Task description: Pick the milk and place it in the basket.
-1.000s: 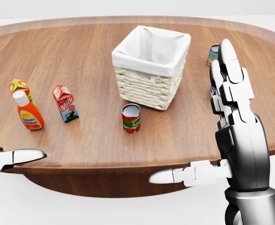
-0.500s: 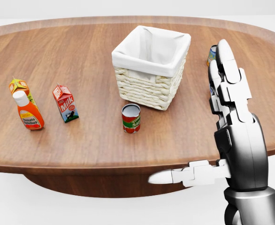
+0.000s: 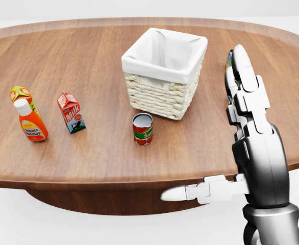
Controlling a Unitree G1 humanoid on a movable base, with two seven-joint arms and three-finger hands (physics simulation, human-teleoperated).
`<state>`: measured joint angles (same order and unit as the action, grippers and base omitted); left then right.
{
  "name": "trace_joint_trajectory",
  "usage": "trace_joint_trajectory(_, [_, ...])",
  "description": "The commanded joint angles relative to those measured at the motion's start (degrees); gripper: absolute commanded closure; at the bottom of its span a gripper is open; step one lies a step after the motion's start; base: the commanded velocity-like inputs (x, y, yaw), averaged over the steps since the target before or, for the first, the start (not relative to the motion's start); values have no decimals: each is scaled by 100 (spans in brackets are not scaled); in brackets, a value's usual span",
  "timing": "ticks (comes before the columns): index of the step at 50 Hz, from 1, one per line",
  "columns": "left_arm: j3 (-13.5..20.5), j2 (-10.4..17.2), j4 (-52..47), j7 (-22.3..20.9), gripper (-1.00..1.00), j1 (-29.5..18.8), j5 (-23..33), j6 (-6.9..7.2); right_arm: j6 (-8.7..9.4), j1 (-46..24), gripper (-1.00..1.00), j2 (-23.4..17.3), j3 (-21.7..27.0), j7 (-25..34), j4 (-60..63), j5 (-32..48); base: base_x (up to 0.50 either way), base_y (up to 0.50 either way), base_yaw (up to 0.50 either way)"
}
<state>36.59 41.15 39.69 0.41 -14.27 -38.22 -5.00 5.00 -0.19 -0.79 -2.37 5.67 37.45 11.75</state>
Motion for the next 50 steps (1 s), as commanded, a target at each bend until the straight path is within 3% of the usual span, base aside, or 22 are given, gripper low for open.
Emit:
trace_joint_trajectory(1, [-133,219,554,23,-100,-61,-264,0,0,13,-98,-2,5,3,-68,20,0,0,0])
trace_joint_trajectory(50, [-133,224,526,-66,-100,-46,-276,0,0,-68,-98,24,-43,-91,-90,22,0,0,0])
